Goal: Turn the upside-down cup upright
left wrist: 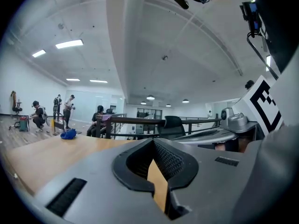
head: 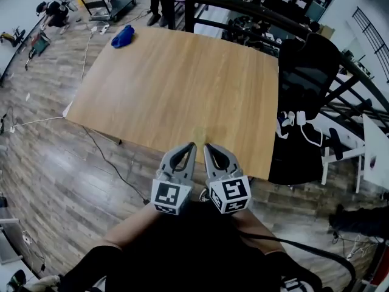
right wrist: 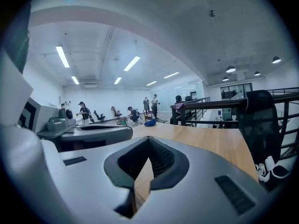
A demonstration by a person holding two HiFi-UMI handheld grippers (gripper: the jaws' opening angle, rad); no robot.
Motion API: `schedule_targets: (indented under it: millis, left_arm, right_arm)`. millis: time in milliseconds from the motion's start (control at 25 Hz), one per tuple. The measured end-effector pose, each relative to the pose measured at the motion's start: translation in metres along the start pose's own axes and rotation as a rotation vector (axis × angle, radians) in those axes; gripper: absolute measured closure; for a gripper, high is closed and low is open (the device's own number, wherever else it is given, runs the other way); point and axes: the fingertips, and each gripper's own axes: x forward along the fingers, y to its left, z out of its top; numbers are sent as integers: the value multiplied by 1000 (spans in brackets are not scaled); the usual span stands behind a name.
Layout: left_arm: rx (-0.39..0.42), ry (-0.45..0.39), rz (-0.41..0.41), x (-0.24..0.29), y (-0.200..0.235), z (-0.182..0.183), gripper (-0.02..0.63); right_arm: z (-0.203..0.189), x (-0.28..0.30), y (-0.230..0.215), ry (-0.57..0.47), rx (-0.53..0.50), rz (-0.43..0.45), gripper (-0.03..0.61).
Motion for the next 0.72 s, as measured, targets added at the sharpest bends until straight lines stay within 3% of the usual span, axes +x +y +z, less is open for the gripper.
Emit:
schedule_targets:
  millis: [400, 720]
  left_arm:
    - [-19, -25, 8, 0, -13, 19, 604]
    - [-12, -25, 17, -6, -21, 24, 604]
  right_arm:
    - [34, -21, -16, -27, -51, 33, 566]
    - [34, -27, -6, -21, -49, 54, 566]
